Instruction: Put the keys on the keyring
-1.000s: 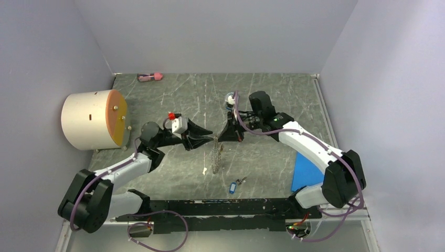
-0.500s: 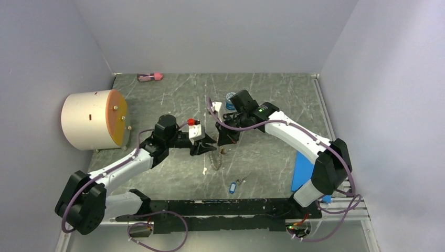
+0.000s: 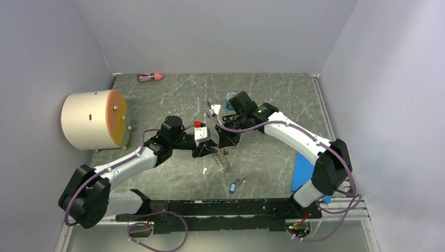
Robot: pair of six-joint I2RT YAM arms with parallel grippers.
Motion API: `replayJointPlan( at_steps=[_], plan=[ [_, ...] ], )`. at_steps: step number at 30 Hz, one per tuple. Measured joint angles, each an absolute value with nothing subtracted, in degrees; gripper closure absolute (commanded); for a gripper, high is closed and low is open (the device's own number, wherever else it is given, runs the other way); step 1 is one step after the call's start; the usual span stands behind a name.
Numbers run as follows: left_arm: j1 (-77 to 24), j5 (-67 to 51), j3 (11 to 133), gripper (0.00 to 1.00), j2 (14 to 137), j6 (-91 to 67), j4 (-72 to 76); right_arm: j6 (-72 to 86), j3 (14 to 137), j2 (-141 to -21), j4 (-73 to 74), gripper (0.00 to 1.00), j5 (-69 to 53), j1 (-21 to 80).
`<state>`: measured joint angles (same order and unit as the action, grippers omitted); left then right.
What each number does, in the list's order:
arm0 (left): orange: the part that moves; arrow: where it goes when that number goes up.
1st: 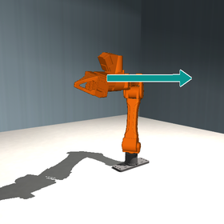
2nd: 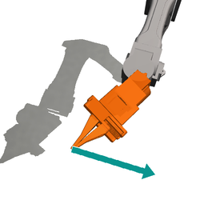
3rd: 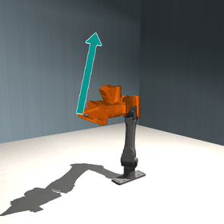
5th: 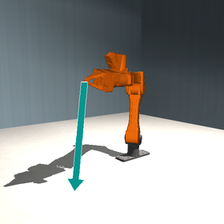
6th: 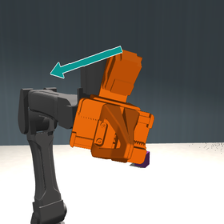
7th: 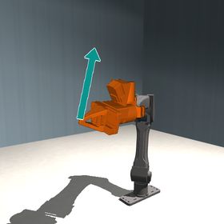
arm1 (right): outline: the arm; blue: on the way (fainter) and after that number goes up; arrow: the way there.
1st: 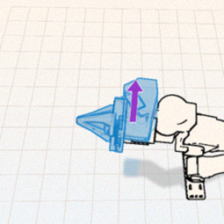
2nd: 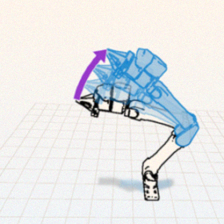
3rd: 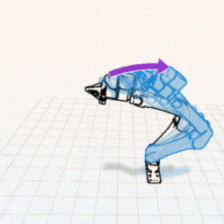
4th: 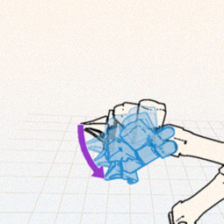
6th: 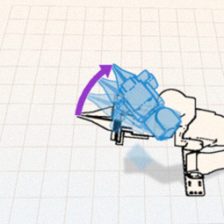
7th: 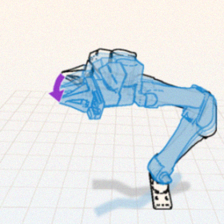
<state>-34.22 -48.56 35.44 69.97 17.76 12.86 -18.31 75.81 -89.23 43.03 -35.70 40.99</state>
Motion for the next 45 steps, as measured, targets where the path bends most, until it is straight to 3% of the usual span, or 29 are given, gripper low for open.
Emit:
replayJointPlan(
  at_steps=[3, 7, 13, 18, 24, 27, 31, 45],
  plan=[
    [-34.4, -48.1, 35.7, 0.66, 70.9, 17.7, 13.1, -18.3, 75.8, -89.0, 42.8, 1.00, -36.1, 41.1],
    [-35.0, -48.1, 35.7, 0.77, 72.3, 17.0, 14.4, -18.3, 75.8, -88.8, 42.4, 1.00, -36.6, 41.1],
    [-35.4, -48.2, 35.8, 0.79, 72.9, 16.8, 15.6, -18.3, 75.8, -88.8, 42.3, 1.00, -36.6, 41.1],
    [-35.5, -48.1, 35.8, 0.97, 72.9, 16.7, 16.2, -18.3, 75.8, -88.8, 42.4, 1.00, -36.9, 41.1],
    [-35.5, -48.3, 35.8, 0.97, 72.9, 16.6, 16.3, -18.3, 75.7, -88.8, 42.4, 0.99, -37.3, 41.1],
    [-35.4, -48.4, 35.8, 0.97, 72.9, 16.3, 16.2, -17.9, 75.3, -88.7, 42.0, 0.71, -37.4, 41.1],
    [-35.5, -49.2, 35.6, 0.98, 72.9, 14.9, 16.8, -16.4, 73.0, -87.5, 38.6, 0.54, -36.6, 40.8],
    [-35.1, -49.7, 29.6, 0.98, 73.0, -0.3, 38.7, -4.3, 55.1, -74.5, 14.7, 0.49, -48.5, 30.7]
  ],
)
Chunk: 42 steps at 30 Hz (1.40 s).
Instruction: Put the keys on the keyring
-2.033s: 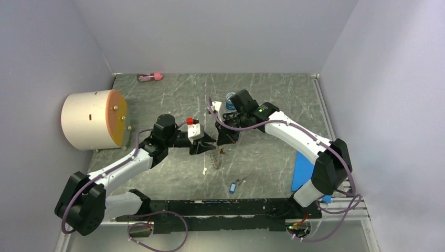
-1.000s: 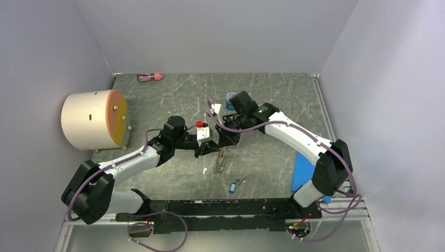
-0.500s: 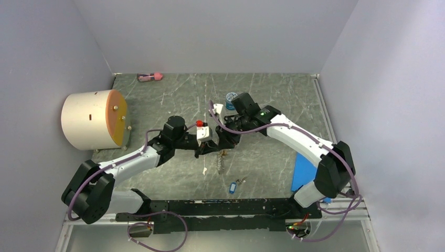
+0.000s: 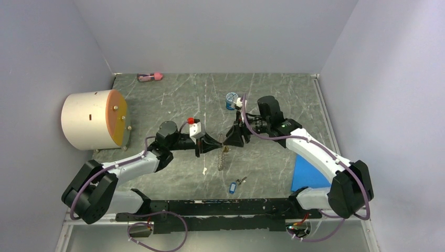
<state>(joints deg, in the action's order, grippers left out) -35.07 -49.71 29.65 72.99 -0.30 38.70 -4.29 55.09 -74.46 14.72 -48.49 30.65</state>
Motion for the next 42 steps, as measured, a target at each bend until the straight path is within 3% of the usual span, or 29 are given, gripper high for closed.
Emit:
replayJointPlan(
  at_steps=[7, 12, 15, 21, 23, 30, 42],
  plan=[
    [-32.0, -50.2, 26.3, 0.97, 75.9, -11.3, 56.1, -2.9, 52.8, -73.9, 10.6, 0.54, -52.0, 30.4],
    [-29.6, -51.1, 25.0, 0.97, 78.6, -18.2, 66.3, -3.0, 52.2, -73.9, 10.4, 0.78, -52.6, 30.4],
    [-29.1, -51.2, 25.0, 0.98, 79.1, -20.3, 69.5, -3.4, 52.1, -73.9, 10.6, 0.86, -53.1, 30.4],
    [-28.8, -51.4, 25.0, 0.97, 79.1, -21.5, 70.7, -4.3, 52.2, -74.7, 11.2, 0.89, -52.9, 30.3],
    [-28.8, -51.6, 25.0, 0.97, 79.1, -21.8, 70.7, -4.5, 52.2, -74.9, 11.8, 0.85, -52.5, 30.3],
    [-28.8, -51.6, 24.9, 0.97, 79.1, -21.7, 71.4, -4.6, 51.3, -73.7, 11.9, 0.50, -48.1, 30.3],
    [-29.4, -52.0, 27.0, 0.97, 77.0, -14.9, 57.9, 0.5, 40.6, -58.3, 3.6, 0.02, -32.2, 29.8]
  ],
)
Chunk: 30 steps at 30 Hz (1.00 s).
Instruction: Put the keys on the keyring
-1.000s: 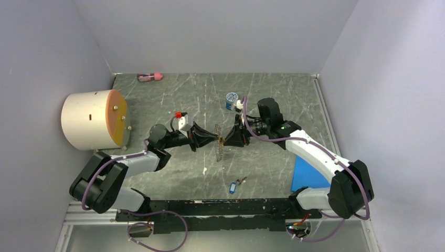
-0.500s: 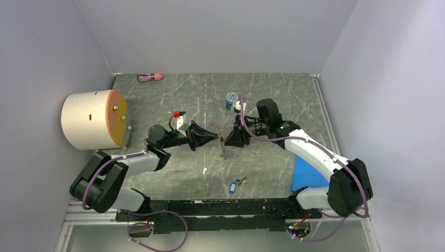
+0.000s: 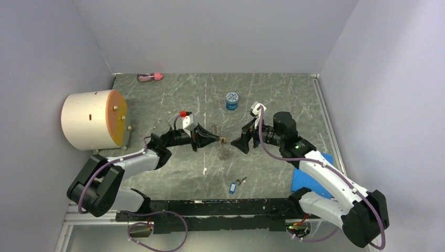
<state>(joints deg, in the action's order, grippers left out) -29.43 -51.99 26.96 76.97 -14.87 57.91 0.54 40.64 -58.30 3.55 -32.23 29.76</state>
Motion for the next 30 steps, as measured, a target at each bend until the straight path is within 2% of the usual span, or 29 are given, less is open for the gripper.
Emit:
replayJointPlan(
  at_steps=[9, 17, 25, 30],
  plan=[
    [-35.0, -48.5, 34.7, 0.97, 81.6, -8.1, 47.7, 6.4, 36.3, -53.8, 0.8, 0.01, -18.4, 29.2],
    [-36.0, -44.9, 37.3, 0.98, 87.6, -7.0, 47.2, 10.1, 36.3, -54.6, 0.8, 0.01, -14.8, 28.7],
    [-36.0, -38.8, 26.8, 0.98, 89.1, -7.4, 53.7, 12.3, 36.2, -57.8, 0.8, 0.01, -15.1, 28.5],
    [-36.0, -34.9, 21.1, 0.97, 88.3, -7.8, 52.1, 12.9, 36.2, -59.3, 0.7, 0.01, -15.5, 28.5]
  ],
)
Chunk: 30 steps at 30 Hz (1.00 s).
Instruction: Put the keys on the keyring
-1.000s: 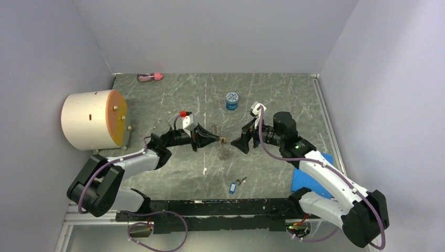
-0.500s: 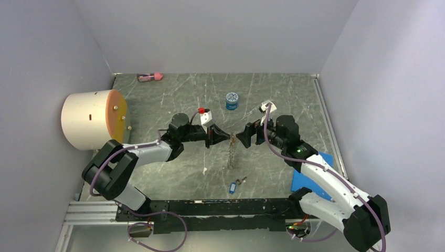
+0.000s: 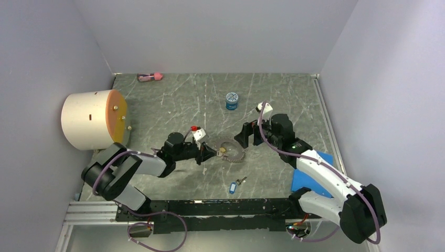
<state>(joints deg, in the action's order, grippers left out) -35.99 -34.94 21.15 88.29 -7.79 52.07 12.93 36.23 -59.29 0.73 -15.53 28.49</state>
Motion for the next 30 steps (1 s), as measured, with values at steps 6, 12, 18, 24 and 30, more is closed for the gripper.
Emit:
replayJointPlan(
  at_steps=[6, 12, 18, 24, 30],
  plan=[
    [-36.0, -31.5, 18.9, 0.97, 82.5, -7.5, 47.6, 14.4, 36.2, -62.0, 0.1, 0.01, -16.6, 27.9],
    [-36.0, -28.9, 17.6, 0.68, 79.9, -7.9, 44.1, 16.8, 36.2, -65.8, -0.8, 0.01, -18.8, 27.0],
    [-36.0, -22.3, 17.1, 0.06, 72.7, -8.9, 38.1, 17.8, 35.2, -65.9, -2.9, 0.01, -19.6, 26.5],
    [-36.0, -12.3, 17.1, 0.06, 63.4, -10.8, 31.6, 19.7, 34.5, -66.4, -3.1, 0.01, -18.4, 25.3],
    [-35.9, -2.4, 20.8, 0.05, 63.2, -15.6, 20.6, 21.5, 34.5, -70.1, -1.7, 0.01, -18.1, 24.1]
  ],
)
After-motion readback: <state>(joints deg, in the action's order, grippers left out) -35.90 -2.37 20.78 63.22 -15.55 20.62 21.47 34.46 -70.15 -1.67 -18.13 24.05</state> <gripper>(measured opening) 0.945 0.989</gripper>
